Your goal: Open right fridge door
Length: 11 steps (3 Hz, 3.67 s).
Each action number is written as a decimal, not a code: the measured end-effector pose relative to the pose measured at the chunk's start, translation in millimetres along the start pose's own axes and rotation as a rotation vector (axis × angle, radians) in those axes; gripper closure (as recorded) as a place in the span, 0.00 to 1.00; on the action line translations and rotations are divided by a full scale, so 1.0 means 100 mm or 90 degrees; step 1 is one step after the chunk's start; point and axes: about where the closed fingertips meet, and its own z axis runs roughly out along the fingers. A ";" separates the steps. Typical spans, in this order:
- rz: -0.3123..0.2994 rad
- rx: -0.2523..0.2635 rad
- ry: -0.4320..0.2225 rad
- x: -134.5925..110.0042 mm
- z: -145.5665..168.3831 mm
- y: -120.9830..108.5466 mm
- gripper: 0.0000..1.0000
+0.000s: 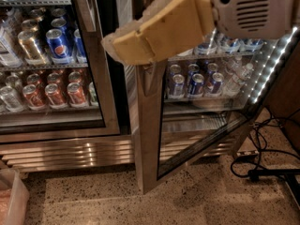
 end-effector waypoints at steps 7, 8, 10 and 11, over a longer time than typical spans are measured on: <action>0.000 0.000 0.000 0.00 0.00 0.00 0.00; 0.000 0.000 0.000 0.00 0.00 0.00 0.00; 0.000 0.000 0.000 0.00 0.00 0.00 0.00; 0.000 0.000 0.000 0.00 0.00 0.00 0.00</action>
Offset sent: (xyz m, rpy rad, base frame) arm 0.0000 0.0000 0.0000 0.0000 0.0000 0.0000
